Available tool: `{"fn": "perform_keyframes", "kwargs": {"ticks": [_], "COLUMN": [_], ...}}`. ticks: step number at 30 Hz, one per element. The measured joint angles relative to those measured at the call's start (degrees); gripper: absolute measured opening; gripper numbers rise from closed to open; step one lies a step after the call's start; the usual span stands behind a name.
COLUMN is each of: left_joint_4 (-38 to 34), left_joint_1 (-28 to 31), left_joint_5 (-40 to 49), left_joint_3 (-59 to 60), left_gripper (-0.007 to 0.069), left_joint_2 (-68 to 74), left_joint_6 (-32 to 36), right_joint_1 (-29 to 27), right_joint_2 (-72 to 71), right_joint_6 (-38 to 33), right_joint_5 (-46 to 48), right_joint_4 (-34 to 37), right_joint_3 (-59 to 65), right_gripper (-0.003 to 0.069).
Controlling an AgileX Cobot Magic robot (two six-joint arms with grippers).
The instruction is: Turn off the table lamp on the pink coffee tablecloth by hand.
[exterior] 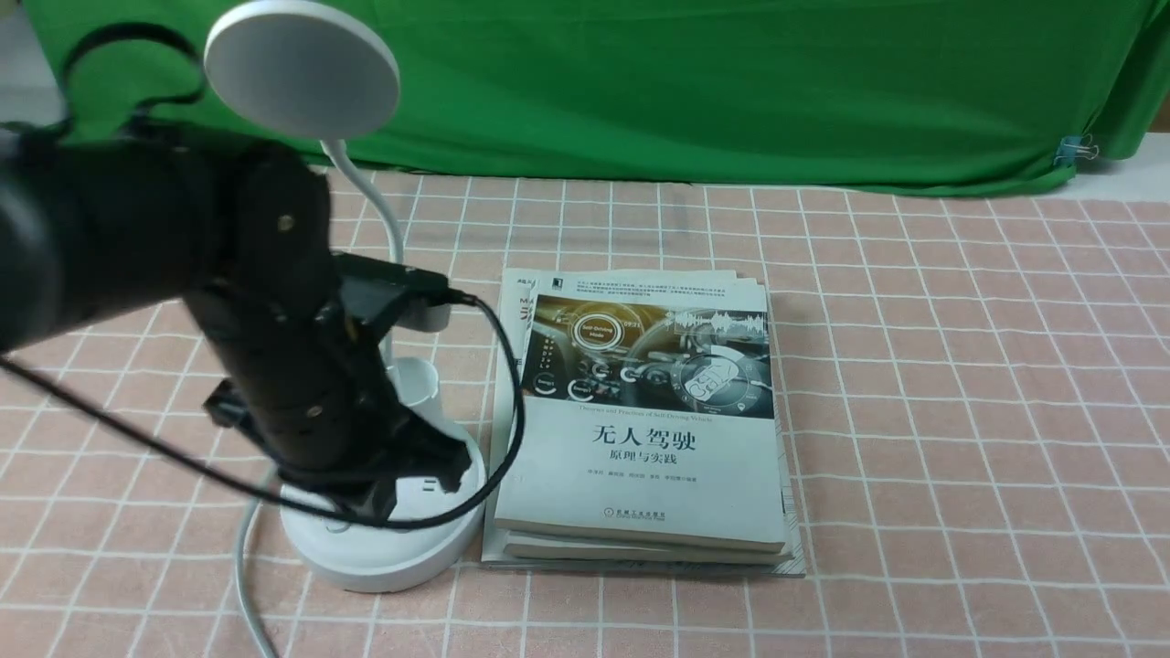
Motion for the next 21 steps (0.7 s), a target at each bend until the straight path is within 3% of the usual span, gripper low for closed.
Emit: {"fn": "perform_keyframes", "kwargs": {"ticks": [16,21], "left_joint_4": [-3.1,-2.9], "left_joint_1": [0.0,0.0], "left_joint_5": [-24.74,-25.41], "left_joint_3": [33.04,38.54], "left_gripper": [-0.0005,-0.0004], "left_joint_2": [-48.17,-55.68], "left_joint_6": [-1.14,-1.17], "right_joint_1": [0.0,0.0], "right_joint_2": [0.0,0.0], "right_joint_6": [0.0,0.0], "right_joint_5": [0.0,0.0], "right_joint_4": [0.0,0.0], "right_joint_3": [0.0,0.0], "right_gripper": [0.024,0.024]}}
